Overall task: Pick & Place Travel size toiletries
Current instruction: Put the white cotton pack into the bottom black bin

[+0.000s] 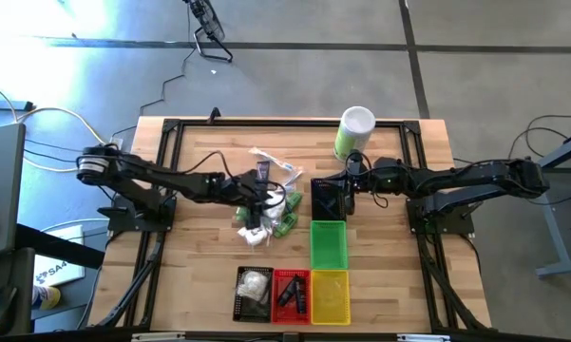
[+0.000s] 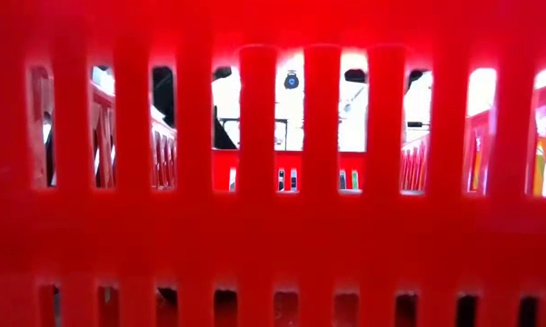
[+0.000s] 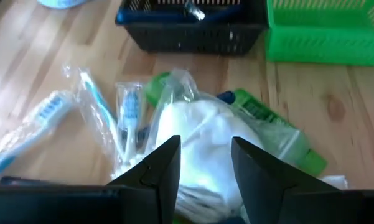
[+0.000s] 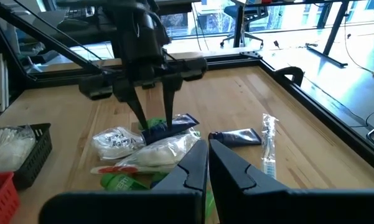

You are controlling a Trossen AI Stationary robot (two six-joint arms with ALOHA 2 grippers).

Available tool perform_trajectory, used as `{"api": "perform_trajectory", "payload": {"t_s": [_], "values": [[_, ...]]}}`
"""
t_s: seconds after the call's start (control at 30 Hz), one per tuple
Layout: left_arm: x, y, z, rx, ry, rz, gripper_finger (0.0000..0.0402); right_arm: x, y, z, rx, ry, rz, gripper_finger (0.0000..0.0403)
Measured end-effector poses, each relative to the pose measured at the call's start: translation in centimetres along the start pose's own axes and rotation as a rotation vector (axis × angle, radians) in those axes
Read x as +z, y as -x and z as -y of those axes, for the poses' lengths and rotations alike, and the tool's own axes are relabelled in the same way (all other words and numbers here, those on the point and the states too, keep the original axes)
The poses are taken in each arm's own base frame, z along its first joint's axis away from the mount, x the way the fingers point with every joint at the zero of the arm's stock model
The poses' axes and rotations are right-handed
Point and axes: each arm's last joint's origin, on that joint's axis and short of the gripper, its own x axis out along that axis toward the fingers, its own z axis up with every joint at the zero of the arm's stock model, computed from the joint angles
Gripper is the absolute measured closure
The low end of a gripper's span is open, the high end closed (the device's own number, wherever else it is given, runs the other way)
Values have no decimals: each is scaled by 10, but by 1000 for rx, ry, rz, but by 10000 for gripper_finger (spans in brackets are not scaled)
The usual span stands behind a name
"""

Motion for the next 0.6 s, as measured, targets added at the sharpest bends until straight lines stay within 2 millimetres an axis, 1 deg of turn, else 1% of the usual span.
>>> {"api": "perform_trajectory", "payload": {"t_s": [0.1, 0.37, 0.6], "values": [[0, -5, 1, -5, 2, 15, 264, 0, 0, 0, 0, 0, 0, 395], [-4, -10, 1, -8, 9, -2, 264, 0, 0, 0, 0, 8, -4, 395], [-10, -28, 3, -11, 28, -1, 264, -1, 0, 0, 0, 8, -6, 395]]}}
